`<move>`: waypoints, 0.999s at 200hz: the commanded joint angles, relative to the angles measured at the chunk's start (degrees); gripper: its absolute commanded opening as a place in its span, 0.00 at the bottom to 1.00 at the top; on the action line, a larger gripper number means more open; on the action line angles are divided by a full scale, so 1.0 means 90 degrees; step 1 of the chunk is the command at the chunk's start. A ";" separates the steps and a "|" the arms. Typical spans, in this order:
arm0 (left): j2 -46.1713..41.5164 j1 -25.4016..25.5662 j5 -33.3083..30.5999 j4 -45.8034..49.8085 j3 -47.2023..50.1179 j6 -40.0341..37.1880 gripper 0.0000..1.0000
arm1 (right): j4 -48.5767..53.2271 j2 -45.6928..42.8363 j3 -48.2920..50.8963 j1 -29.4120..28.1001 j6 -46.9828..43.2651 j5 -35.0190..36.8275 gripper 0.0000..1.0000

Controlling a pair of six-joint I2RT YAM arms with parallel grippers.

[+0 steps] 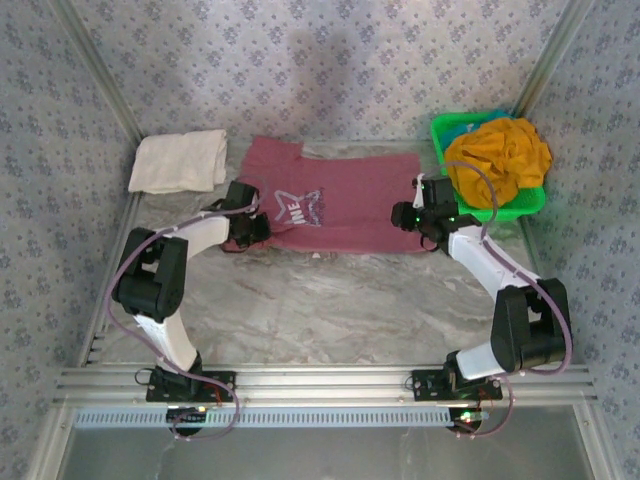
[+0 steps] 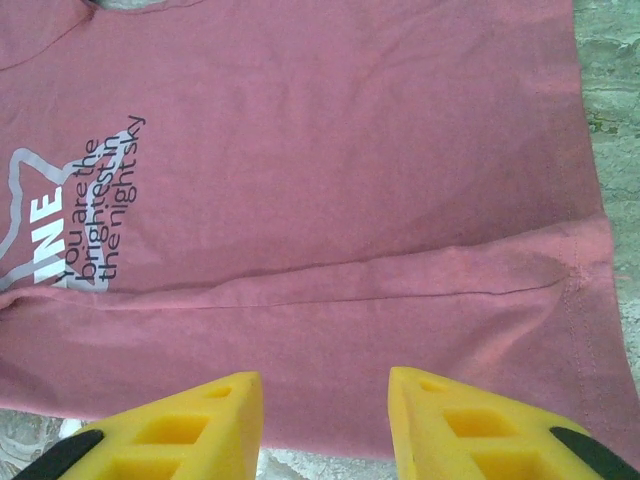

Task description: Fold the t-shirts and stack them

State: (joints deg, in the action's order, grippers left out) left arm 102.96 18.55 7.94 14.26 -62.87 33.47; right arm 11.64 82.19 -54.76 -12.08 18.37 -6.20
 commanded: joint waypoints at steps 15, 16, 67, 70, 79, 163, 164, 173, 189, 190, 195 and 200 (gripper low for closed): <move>0.0434 0.0059 -0.0160 0.0271 -0.0681 -0.0252 0.07 | -0.0082 -0.0128 0.0108 0.0046 -0.0067 -0.0043 0.40; 0.0454 0.0059 -0.0165 0.0266 -0.0700 -0.0257 0.07 | -0.0082 -0.0128 0.0108 0.0049 -0.0063 -0.0043 0.40; 0.1215 0.0117 -0.0314 0.0720 -0.1822 -0.0580 0.13 | -0.0091 -0.0088 0.0112 0.0084 -0.0062 -0.0132 0.40; 0.1263 0.0126 -0.0321 0.0755 -0.1895 -0.0608 0.14 | -0.0091 -0.0075 0.0109 0.0082 -0.0054 -0.0142 0.40; 0.1372 0.0151 -0.0376 0.0905 -0.2134 -0.0683 0.18 | -0.0095 -0.0069 0.0108 0.0090 -0.0042 -0.0169 0.40; 0.0019 -0.0128 -0.0615 0.1182 -0.1432 -0.0958 0.37 | 0.0000 -0.0029 -0.0030 0.0131 -0.0084 -0.0315 0.40; -0.0017 -0.0133 -0.0617 0.1171 -0.1398 -0.0957 0.37 | -0.0002 -0.0025 -0.0039 0.0126 -0.0086 -0.0321 0.40; -0.0297 -0.0170 -0.0631 0.1059 -0.1097 -0.0897 0.37 | 0.0008 0.0005 -0.0059 0.0118 -0.0088 -0.0322 0.41; -0.0693 -0.0214 -0.0534 0.0802 -0.0562 -0.0741 0.40 | -0.0002 0.0038 -0.0063 0.0108 -0.0076 -0.0316 0.40; -0.0705 -0.0214 -0.0528 0.0800 -0.0543 -0.0736 0.40 | -0.0003 0.0043 -0.0065 0.0110 -0.0067 -0.0317 0.40; -0.0758 -0.0224 -0.0496 0.0793 -0.0466 -0.0717 0.40 | -0.0019 0.0054 -0.0053 0.0111 -0.0065 -0.0327 0.40; -0.0782 -0.0225 -0.0479 0.0826 -0.0418 -0.0712 0.40 | -0.0051 0.0074 -0.0047 0.0108 -0.0053 -0.0348 0.40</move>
State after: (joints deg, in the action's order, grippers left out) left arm 99.59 16.73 3.11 22.24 -70.15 26.39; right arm 11.33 82.17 -54.24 -11.22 18.35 -8.40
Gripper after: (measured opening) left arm 0.392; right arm 0.404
